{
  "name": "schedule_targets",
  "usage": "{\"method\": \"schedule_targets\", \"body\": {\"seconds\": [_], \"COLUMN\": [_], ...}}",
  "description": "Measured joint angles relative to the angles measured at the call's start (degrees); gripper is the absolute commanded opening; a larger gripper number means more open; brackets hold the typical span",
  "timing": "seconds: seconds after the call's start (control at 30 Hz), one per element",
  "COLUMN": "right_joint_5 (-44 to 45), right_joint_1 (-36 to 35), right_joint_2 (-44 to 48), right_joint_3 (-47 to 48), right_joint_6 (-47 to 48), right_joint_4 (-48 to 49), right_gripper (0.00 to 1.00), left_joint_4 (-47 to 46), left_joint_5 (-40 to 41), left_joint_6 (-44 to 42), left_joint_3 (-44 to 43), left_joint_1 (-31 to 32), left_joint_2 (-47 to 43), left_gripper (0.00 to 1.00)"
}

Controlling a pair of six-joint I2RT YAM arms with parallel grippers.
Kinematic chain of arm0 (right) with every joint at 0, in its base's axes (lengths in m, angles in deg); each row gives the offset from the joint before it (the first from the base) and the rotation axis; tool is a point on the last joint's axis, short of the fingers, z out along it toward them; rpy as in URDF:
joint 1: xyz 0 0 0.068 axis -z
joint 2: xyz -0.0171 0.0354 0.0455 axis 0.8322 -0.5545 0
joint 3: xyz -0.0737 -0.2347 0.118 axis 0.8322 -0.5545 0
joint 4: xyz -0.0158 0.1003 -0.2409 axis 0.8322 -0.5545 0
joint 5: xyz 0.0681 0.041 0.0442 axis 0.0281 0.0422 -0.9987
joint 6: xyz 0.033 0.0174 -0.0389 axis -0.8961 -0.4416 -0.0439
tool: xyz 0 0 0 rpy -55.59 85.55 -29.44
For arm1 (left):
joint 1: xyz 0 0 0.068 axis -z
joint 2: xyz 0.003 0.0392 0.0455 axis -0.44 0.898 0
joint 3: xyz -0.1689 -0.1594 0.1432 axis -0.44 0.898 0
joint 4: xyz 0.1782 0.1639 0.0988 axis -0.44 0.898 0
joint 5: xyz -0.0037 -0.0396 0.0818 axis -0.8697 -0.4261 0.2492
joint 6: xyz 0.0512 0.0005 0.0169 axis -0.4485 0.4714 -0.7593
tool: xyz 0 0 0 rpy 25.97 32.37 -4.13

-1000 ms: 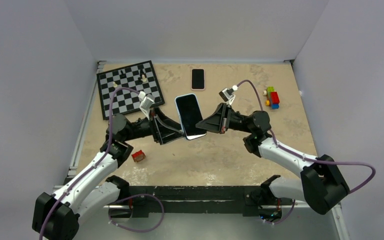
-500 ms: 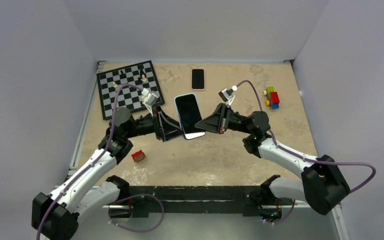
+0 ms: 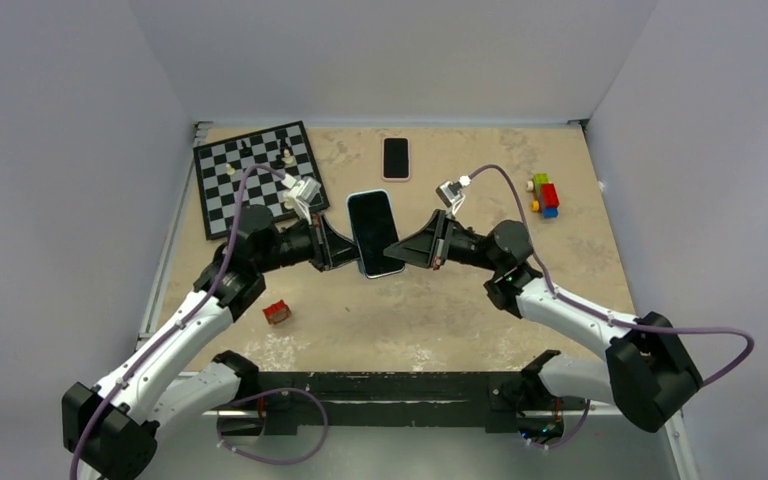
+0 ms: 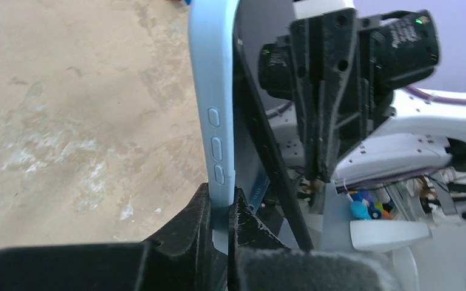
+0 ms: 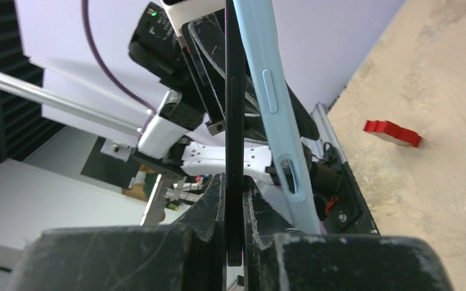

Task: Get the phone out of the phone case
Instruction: Remove the phone case from the phone, then place the phone case at the center of the board.

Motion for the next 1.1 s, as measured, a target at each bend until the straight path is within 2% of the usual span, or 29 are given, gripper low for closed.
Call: {"method": "schedule_targets", "body": {"seconds": [0.13, 0.2, 0.37, 0.57, 0.8, 1.03, 1.1], "right_joint_5": [1.5, 2.4, 8.9, 21.4, 29.1, 31.3, 31.6], "right_joint_1": [-0.2, -0.4, -0.7, -0.7, -0.3, 0.1, 0.1], "right_joint_2": [2.0, 3.9, 9.8, 19.8, 24.8, 26.6, 26.8], "right_joint_3": [0.0, 0.2, 2.6, 3.8, 4.8, 4.8, 4.8], "right_joint_6": [5.2, 9.0, 18.6, 26.2, 29.4, 29.9, 29.9], "right_joint_4": [-9.9, -16.9, -33.9, -49.0, -57.9, -61.7, -62.1], "right_gripper": [0.00, 0.00, 0.00, 0.00, 0.00, 0.00, 0.00], "left_joint_4": [4.5, 5.9, 8.6, 6.8, 1.5, -3.2, -3.9], "left_joint_5": [7.1, 13.2, 27.0, 35.7, 43.9, 47.8, 48.7], "left_joint_6": [2.9, 6.8, 20.0, 37.4, 51.1, 61.2, 63.3], "left_joint_3": [-0.1, 0.7, 6.1, 12.4, 13.5, 12.7, 12.3], "left_joint_1": [0.4, 0.2, -0.1, 0.0, 3.9, 9.0, 9.8], "left_joint_2": [1.5, 1.4, -1.5, 1.7, 13.2, 25.8, 28.3], "left_gripper": [0.00, 0.00, 0.00, 0.00, 0.00, 0.00, 0.04]}}
